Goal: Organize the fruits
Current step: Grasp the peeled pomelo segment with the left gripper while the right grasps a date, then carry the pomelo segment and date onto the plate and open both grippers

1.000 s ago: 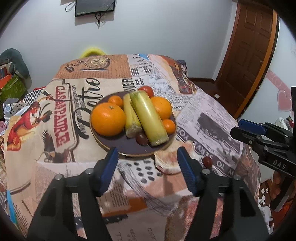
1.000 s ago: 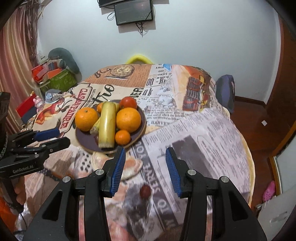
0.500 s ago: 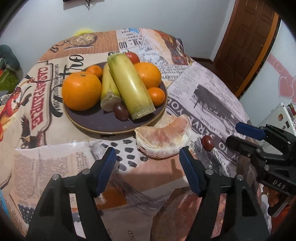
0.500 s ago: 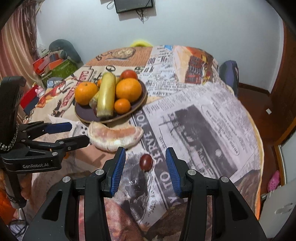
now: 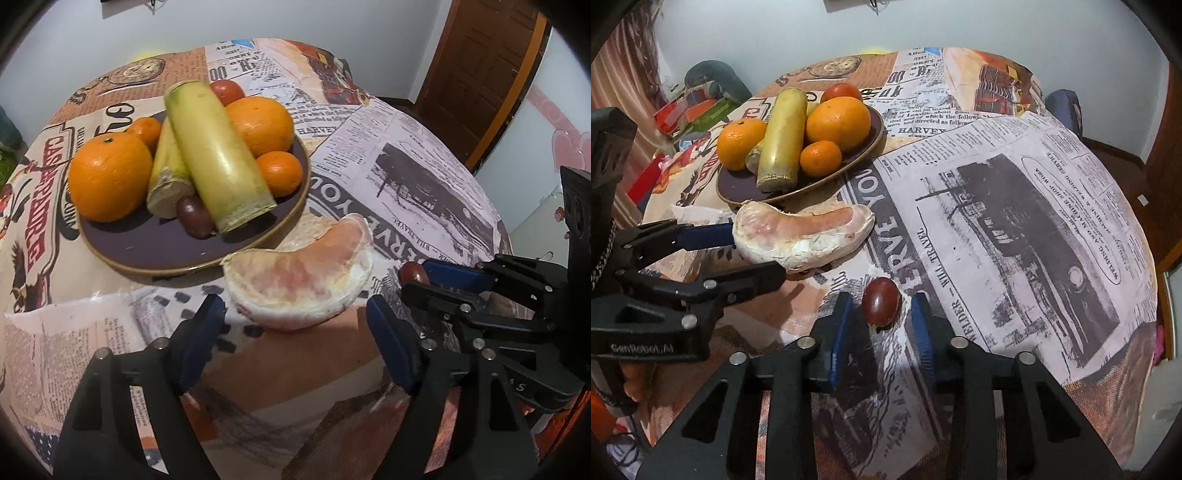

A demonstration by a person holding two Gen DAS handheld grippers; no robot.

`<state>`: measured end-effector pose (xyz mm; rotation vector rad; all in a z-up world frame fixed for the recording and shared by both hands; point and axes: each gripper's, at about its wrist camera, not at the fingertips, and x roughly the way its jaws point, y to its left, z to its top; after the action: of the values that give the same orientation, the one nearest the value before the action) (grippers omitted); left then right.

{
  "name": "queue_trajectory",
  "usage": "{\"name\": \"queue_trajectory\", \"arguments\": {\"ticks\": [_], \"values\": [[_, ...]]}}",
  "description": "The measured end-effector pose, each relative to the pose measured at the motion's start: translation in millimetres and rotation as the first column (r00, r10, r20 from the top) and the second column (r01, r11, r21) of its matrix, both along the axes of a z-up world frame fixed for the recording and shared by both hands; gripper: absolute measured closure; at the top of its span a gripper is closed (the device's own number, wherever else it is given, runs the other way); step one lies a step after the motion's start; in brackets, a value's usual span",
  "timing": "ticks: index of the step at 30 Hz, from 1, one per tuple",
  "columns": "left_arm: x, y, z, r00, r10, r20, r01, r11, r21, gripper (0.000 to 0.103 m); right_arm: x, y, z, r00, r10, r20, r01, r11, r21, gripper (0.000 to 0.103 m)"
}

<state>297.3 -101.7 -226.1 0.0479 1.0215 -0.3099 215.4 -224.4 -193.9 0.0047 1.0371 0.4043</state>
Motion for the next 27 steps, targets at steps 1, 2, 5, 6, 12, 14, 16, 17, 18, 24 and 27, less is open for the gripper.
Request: {"name": "queue_trajectory", "arguments": {"ticks": [1,2,5,6,12,14,16,17,18,24,27], "values": [[1.0,-2.3,-0.5,1.000,-0.003,0.000,0.003,1.000,0.002,0.020,0.0,-0.3,-0.1,1.000,0.004,-0.001,-0.004,1.000,0.002,0.083],[2.0,-5.1,-1.3,1.000,-0.008,-0.001,0.008,1.000,0.005,0.016,-0.1,-1.3,0.0,1.000,0.009,-0.005,-0.009,1.000,0.015,0.084],[6.0,-12.4,-4.8,1.000,-0.011,-0.009,0.012,1.000,0.015,0.010,-1.8,-3.9,2.0,1.000,-0.003,0.010,0.002,1.000,0.015,0.085],[8.1,-14.4,-6.0,1.000,-0.011,-0.012,0.011,1.000,0.019,0.007,-3.1,-6.8,3.1,1.000,-0.014,0.021,0.014,1.000,0.006,0.086],[15.9,-24.1,-9.6,1.000,0.013,0.010,-0.014,0.998,0.055,0.007,1.2,-25.5,7.0,0.998,-0.060,0.025,0.059,0.997,0.040,0.086],[17.1,-24.0,-9.6,0.999,0.033,0.019,-0.034,0.998,0.053,0.008,0.7,-30.9,9.2,0.997,-0.072,0.030,0.070,0.996,0.048,0.086],[17.2,-22.3,-8.8,0.998,0.047,0.028,-0.049,0.997,0.059,0.014,0.3,-35.2,11.8,0.996,-0.082,0.037,0.080,0.996,0.050,0.086],[16.7,-20.8,-8.2,0.998,0.054,0.034,-0.056,0.997,0.061,0.018,0.6,-36.4,12.8,0.996,-0.085,0.039,0.083,0.995,0.052,0.086],[16.3,-19.1,-7.9,0.998,0.054,0.034,-0.056,0.997,0.056,0.019,1.2,-36.6,13.6,0.995,-0.087,0.039,0.085,0.995,0.052,0.086],[9.4,-20.2,-5.8,0.998,0.028,0.049,-0.031,0.997,0.066,0.023,0.2,-35.5,18.9,0.995,-0.088,0.049,0.085,0.995,0.056,0.086],[0.8,-18.5,-3.0,0.999,0.016,0.049,-0.019,0.998,0.055,0.023,-2.4,-33.5,24.0,0.995,-0.082,0.059,0.079,0.996,0.052,0.086]]}}
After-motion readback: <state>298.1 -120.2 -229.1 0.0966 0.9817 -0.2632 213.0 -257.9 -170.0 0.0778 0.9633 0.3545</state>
